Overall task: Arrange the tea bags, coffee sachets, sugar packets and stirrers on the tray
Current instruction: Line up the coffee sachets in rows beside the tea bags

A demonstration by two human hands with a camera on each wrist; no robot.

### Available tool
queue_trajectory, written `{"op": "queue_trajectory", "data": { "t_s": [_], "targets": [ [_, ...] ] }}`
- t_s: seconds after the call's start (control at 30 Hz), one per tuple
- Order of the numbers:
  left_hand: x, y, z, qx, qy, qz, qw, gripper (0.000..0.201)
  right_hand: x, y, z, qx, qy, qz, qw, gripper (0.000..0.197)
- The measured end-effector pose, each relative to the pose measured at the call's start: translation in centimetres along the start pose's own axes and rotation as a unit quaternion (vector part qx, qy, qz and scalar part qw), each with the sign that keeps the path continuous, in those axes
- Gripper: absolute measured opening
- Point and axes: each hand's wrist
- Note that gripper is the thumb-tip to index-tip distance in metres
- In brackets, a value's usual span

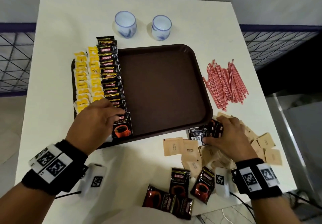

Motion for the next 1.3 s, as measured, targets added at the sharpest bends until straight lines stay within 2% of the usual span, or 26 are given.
{"op": "queue_trajectory", "data": {
  "t_s": [0.17, 0.37, 0.47, 0.6, 0.77, 0.93, 1.1, 1.17, 1.23, 1.27, 1.3],
  "targets": [
    [-0.3, -0.1, -0.3, -0.001, 0.024, -0.003, 1.000, 0.023, 0.5, -0.5, 0.2, 0.017, 0.007, -0.004, 1.000, 0.083],
    [-0.5, 0.1, -0.5, 0.014, 0.030, -0.004, 0.999, 0.024, 0.7, -0.7, 0.2, 0.038, 0.018, -0.004, 0.999, 0.055],
    [-0.7, 0.2, -0.6, 0.023, 0.046, 0.003, 0.999, 0.028, 1.0, -0.4, 0.5, 0.089, 0.010, -0.033, 0.995, 0.042],
    [-0.6, 0.3, -0.3, 0.018, 0.053, 0.021, 0.998, 0.033, 1.4, 0.4, 1.0, 0.137, -0.014, -0.063, 0.989, 0.036],
    [-0.1, 0.5, 0.2, 0.020, 0.038, 0.019, 0.999, 0.027, 1.5, 1.3, 1.4, 0.195, -0.017, -0.092, 0.976, 0.029],
    [0.4, 0.8, 1.0, 0.005, 0.028, 0.029, 0.999, 0.021, 1.4, 2.6, 2.5, 0.243, -0.013, -0.093, 0.966, 0.028],
    [1.1, 1.1, 1.6, -0.009, 0.021, 0.026, 0.999, 0.019, 1.7, 4.4, 3.2, 0.313, -0.013, -0.058, 0.948, 0.027],
    [1.4, 1.1, 1.8, -0.018, 0.022, 0.024, 0.999, 0.018, 1.6, 5.3, 2.7, 0.368, -0.018, -0.059, 0.928, 0.031],
    [1.7, 1.2, 2.2, -0.040, 0.024, 0.026, 0.999, 0.017, 1.6, 6.0, 2.0, 0.425, -0.015, -0.081, 0.902, 0.053],
    [1.9, 1.2, 2.5, -0.057, 0.025, 0.028, 0.998, 0.016, 1.5, 6.3, 1.5, 0.438, -0.010, -0.092, 0.894, 0.056],
    [2.1, 1.2, 2.8, -0.076, 0.023, 0.029, 0.996, 0.015, 1.5, 6.4, 0.9, 0.441, 0.000, -0.100, 0.892, 0.047]
  ]
}}
Point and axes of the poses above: each hand's wrist, its own x-axis towards the middle knuckle, its own y-axis out of the back of the hand, z = x × y, and after that the axes turned 7 degrees about -y, right-handed
